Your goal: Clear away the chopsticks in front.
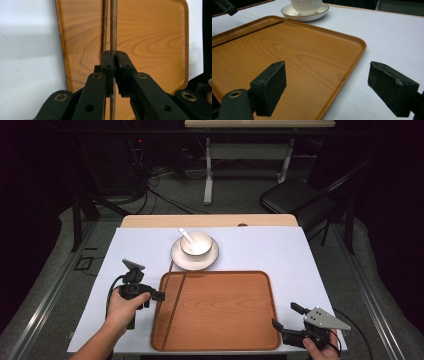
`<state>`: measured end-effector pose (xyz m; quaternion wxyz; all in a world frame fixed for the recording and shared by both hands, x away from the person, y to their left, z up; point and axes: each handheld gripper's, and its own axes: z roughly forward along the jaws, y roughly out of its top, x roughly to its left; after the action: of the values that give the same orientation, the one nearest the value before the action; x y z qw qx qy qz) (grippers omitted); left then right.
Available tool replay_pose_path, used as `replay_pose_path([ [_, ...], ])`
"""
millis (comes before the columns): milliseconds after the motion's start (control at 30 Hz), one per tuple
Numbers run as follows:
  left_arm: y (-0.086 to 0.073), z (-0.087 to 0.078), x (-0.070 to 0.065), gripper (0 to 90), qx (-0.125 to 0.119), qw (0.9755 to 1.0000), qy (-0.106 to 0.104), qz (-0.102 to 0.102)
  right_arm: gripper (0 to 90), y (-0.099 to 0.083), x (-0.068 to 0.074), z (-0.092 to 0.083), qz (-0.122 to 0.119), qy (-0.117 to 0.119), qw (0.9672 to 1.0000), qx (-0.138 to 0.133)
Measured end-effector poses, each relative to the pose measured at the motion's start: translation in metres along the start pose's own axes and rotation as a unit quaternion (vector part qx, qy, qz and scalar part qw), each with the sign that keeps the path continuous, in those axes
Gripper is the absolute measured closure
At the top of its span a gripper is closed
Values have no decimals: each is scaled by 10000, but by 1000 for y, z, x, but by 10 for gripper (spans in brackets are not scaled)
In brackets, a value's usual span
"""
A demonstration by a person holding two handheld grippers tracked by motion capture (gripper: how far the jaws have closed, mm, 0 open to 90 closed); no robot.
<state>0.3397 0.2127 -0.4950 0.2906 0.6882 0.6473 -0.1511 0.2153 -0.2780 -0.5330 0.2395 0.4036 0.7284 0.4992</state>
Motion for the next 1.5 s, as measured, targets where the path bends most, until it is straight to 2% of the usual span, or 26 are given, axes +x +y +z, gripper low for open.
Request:
replay_pose_path([
  [500,-11,25,11,855,302,9994,118,-97,148,0,0,0,1,4,10000,-13],
  [633,-12,32,14,855,316,9992,180,-134,148,0,0,0,-4,5,10000,-14],
  [900,-10,36,15,853,378,9988,277,-136,148,0,0,0,-4,4,10000,-12],
  [933,-10,37,15,852,311,9990,280,-135,148,0,0,0,-4,6,10000,-12],
  [967,-10,37,15,850,379,9987,308,-141,148,0,0,0,-4,5,10000,-16],
  [1167,-10,39,14,808,390,9989,233,-137,148,0,0,0,-2,8,10000,-19],
  [1500,-10,38,14,817,380,9988,274,-106,148,0,0,0,-12,5,10000,-19],
])
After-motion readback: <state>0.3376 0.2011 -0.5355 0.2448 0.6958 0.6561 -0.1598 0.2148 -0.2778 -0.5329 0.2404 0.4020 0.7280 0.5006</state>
